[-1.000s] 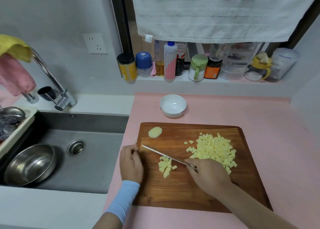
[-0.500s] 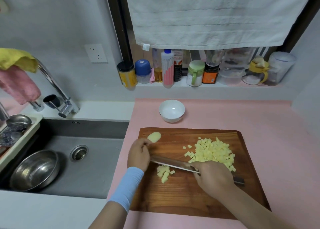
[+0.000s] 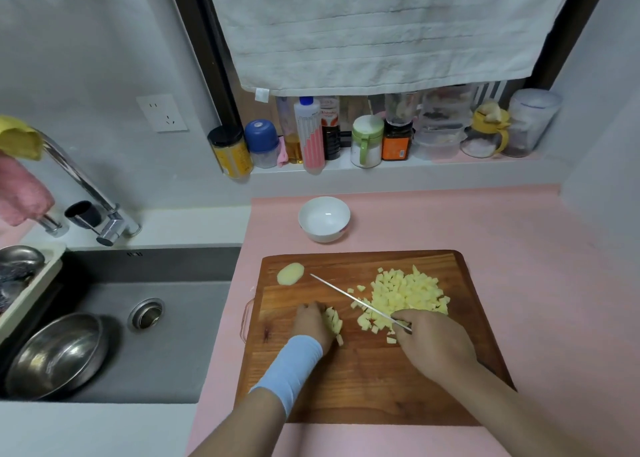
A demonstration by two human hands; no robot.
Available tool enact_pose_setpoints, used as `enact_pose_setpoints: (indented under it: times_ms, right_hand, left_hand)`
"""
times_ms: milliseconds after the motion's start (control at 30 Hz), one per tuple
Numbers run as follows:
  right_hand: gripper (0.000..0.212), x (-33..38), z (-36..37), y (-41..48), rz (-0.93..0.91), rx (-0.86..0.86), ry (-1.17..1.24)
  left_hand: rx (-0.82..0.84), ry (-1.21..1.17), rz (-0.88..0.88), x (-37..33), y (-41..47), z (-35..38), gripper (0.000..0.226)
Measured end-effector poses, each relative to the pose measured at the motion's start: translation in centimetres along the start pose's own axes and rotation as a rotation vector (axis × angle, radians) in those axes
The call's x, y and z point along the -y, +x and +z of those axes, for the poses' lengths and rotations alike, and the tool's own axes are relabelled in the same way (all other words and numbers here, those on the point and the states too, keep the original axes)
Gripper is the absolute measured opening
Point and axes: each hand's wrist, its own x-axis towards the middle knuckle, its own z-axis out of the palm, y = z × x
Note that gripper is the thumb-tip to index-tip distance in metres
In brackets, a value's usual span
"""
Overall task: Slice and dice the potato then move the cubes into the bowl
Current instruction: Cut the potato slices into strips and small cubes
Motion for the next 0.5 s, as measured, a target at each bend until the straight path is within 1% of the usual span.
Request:
enact_pose_setpoints:
  times_ms: [100,200,267,367,433,500]
  right_hand:
    - [0.035,-1.1,-0.4,-0.4,0.044,-0.023,0.018]
    - [0.035,-2.1,-0.8,-0.5,0.081,-0.059,0.045]
    - [0.034,-2.6,-1.1,-0.3,0.094,-0.069,0.07]
    - [0.033,-2.5,-1.2,0.1,0.107,-0.052,0.113]
    - [0.032,-1.8,-1.0,0.5,0.101,-0.025,0.136]
    - [0.03,-0.7,-0.7,0.8,0.093,0.003,0.168]
  left_hand:
    - [0.033,-0.032,0.003,-3.4,1.0,1.3,0.05]
    - [0.036,0.007,0.069,-6.2,1.3,2.5,0.052]
    - [0.09,0.008,0.08,-6.9,1.7,2.6,0.058]
    - [0.119,-0.015,0.069,-5.8,2.5,0.7,0.056]
    - [0.057,-0.021,0.097,-4.1,3.3,-1.5,0.052]
    - [-0.072,-0.048,0.116,-1.8,4.5,-3.8,0.035]
